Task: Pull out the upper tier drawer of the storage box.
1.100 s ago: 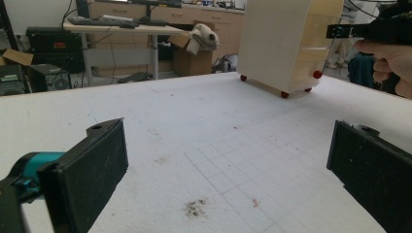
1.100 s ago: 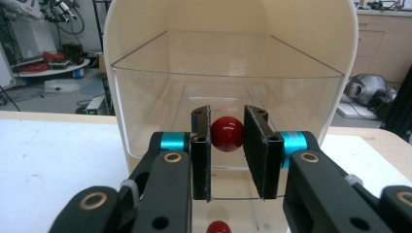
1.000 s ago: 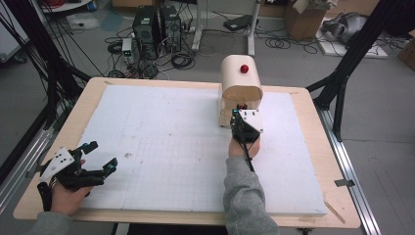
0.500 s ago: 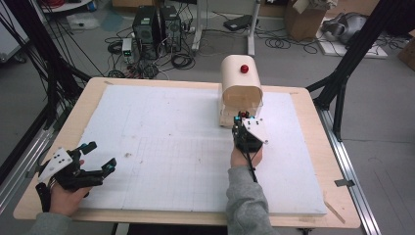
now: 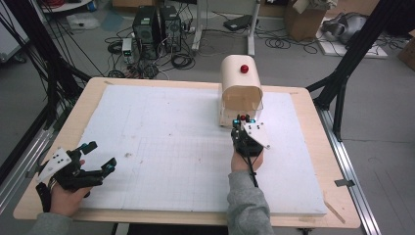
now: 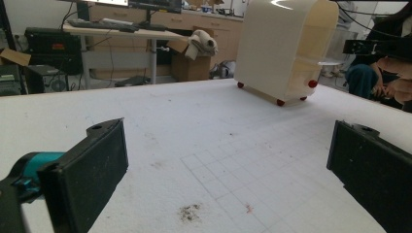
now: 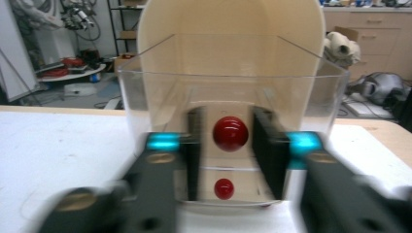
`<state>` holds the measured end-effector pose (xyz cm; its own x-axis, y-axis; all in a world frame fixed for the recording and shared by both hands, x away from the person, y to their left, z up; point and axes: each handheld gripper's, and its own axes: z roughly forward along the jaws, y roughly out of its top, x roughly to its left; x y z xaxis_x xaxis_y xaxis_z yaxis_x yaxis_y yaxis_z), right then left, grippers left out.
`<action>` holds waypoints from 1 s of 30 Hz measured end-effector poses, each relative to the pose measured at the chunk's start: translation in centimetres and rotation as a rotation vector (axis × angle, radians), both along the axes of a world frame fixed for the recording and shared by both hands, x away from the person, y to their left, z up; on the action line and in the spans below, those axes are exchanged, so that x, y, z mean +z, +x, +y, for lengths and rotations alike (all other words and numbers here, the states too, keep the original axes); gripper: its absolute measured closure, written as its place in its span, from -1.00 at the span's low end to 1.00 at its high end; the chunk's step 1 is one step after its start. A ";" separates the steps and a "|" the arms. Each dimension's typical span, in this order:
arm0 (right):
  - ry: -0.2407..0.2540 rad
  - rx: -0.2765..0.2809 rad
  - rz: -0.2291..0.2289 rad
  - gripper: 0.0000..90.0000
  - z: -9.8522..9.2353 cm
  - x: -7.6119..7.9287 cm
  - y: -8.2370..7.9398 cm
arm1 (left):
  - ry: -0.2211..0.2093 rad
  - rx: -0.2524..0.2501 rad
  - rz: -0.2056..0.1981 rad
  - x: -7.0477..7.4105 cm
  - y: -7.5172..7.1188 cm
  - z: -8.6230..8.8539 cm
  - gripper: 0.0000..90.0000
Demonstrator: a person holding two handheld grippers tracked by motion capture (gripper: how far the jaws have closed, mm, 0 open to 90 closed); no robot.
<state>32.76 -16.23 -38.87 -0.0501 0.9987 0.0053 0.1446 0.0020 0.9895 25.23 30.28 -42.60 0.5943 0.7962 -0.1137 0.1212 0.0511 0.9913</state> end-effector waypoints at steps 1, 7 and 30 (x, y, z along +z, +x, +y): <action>-0.004 0.009 0.005 0.10 0.0 0.0 0.0 | 0.000 0.000 0.000 0.0 0.0 0.0 -0.96; 0.027 0.050 0.011 -0.87 -0.1 0.0 0.0 | -0.002 -0.008 -0.011 0.2 -0.2 -0.4 -0.96; -0.032 0.477 0.001 -1.00 -7.8 1.3 -3.2 | -0.004 -0.012 -0.026 0.4 -0.4 -0.4 -0.96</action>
<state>29.59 -24.02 -37.53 -0.5033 0.8637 -0.0245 0.1210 0.0986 0.9877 24.84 29.86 -42.20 0.6064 0.7886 -0.1017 0.0962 0.0542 0.9939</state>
